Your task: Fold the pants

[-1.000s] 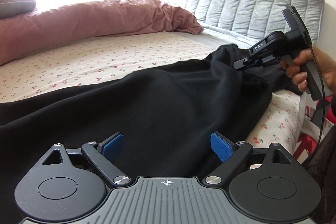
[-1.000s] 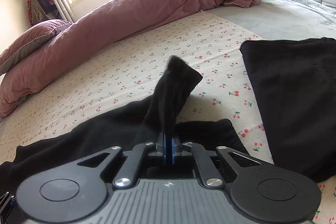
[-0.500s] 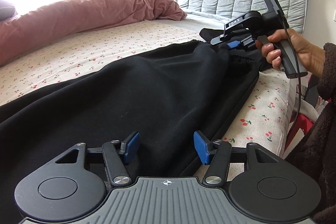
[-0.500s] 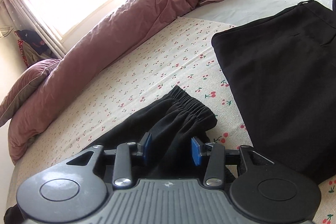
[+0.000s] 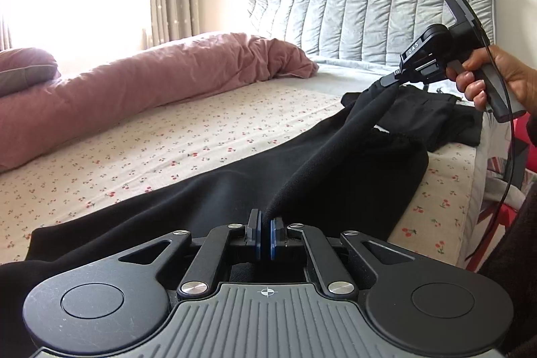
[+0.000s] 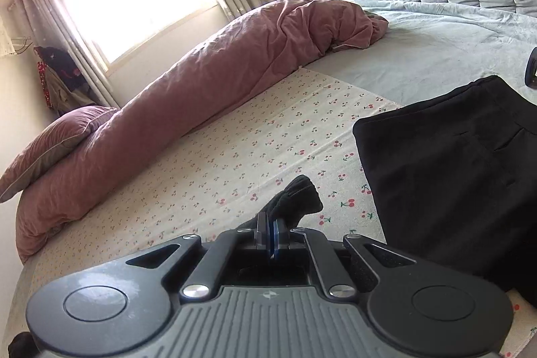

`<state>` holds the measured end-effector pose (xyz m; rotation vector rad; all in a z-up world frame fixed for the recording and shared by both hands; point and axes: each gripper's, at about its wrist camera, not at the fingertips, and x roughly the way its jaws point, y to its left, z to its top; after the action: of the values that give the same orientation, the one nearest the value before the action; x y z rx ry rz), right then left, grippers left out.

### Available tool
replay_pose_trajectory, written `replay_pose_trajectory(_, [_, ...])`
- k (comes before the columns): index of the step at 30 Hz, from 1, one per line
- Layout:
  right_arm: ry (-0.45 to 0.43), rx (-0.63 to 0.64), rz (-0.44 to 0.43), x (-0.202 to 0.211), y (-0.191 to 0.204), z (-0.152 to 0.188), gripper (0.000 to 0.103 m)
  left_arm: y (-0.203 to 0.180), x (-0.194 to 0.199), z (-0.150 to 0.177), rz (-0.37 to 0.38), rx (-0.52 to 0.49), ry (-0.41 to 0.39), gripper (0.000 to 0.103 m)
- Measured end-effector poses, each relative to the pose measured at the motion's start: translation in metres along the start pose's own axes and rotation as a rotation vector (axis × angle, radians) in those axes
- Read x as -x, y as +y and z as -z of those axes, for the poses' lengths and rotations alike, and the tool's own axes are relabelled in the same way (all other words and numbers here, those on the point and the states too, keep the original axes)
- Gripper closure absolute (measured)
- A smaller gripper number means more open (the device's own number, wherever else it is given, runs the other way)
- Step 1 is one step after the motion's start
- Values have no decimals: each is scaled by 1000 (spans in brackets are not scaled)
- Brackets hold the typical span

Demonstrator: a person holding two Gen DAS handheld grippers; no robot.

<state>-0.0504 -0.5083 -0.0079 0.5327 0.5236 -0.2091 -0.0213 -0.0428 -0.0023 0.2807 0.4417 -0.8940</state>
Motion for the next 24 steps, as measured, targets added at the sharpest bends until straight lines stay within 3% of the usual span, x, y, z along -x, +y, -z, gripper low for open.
replay_pose_trajectory(6, [138,22,62,-1,-17,41,100,-6,3,18,67,-55,108,101])
replay_pose_trajectory(10, [206,-14,91,-13,-32,59,100,-12,-3,29,73,-92,163,101])
replay_pose_trajectory(16, [159,-14,49,5,-26,56,100,-6,9,25,76,-73,135,101])
replay_pose_trajectory(20, [234,-2,114,-11,-29,64,100,-9,-1,34,112,-84,211,100])
replay_pose_trajectory(22, [235,8,138,-13,-28,64,94,-11,-5,41,104,-92,218,94])
replay_pose_trajectory(24, [176,43,161,-1,-22,60,76,-6,3,39,103,-70,193,90])
